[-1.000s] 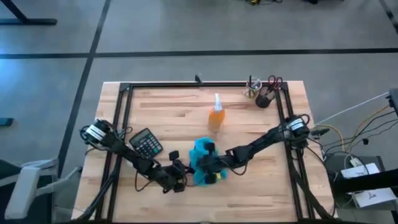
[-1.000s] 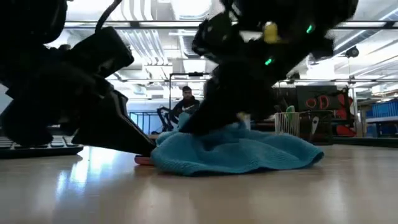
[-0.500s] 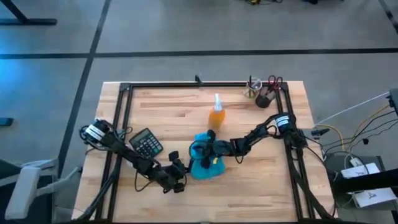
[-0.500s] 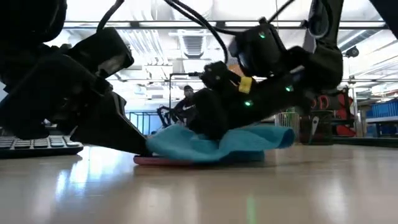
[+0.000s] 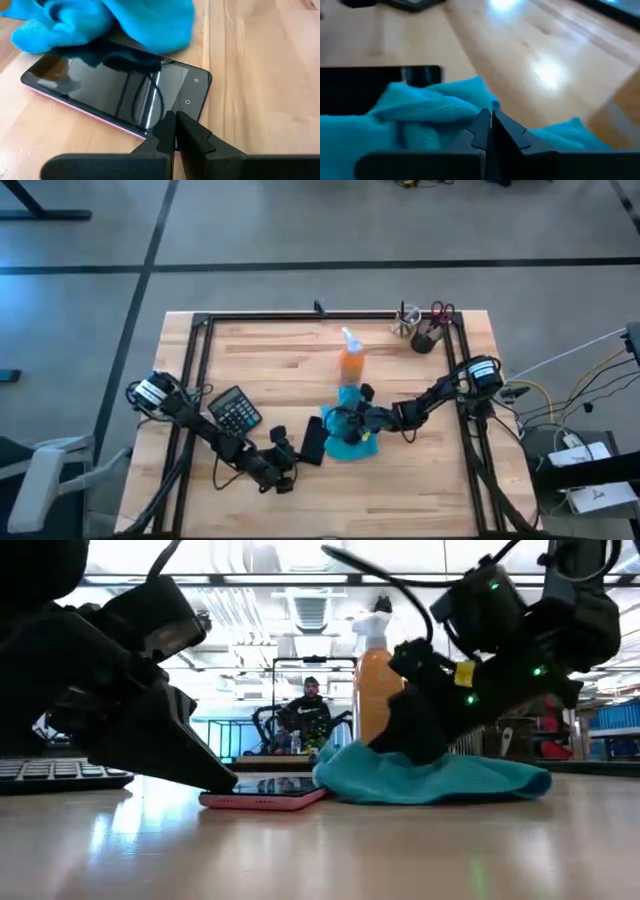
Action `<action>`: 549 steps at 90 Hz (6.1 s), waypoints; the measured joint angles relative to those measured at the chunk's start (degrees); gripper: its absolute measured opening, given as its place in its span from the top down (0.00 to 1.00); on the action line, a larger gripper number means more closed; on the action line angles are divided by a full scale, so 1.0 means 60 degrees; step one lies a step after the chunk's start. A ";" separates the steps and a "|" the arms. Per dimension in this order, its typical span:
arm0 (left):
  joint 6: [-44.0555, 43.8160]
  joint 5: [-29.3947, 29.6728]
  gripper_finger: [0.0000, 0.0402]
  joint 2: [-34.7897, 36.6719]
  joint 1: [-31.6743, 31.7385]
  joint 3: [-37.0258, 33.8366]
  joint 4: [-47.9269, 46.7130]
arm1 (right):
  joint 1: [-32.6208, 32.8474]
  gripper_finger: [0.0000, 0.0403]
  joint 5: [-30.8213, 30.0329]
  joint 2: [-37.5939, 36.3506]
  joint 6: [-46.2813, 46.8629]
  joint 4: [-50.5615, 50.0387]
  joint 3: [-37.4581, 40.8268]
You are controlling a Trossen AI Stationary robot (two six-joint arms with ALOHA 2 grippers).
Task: Apply microfiber cloth
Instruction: Wipe the pink cellphone with the blue microfiber cloth
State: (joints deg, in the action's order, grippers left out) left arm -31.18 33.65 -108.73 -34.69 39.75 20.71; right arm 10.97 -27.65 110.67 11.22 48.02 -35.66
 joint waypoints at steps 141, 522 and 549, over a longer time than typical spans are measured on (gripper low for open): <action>0.4373 -0.0987 1.00 0.0989 0.3342 0.0020 0.0039 | 0.0986 0.99 0.4195 0.2504 -0.0543 0.0513 -0.2999; 0.1982 -0.1495 1.00 -0.1731 0.1951 0.1119 0.2301 | 0.1511 0.99 0.2023 0.0456 0.0540 -0.4185 -0.2688; 0.2106 -0.1592 1.00 -0.1657 0.2009 0.0998 0.2346 | 0.1517 0.99 0.4683 0.0434 0.0153 -0.3992 -0.2700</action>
State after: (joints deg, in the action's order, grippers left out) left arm -18.55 24.10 -118.67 -22.63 45.73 34.78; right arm 20.07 0.45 113.27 12.13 24.07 -51.86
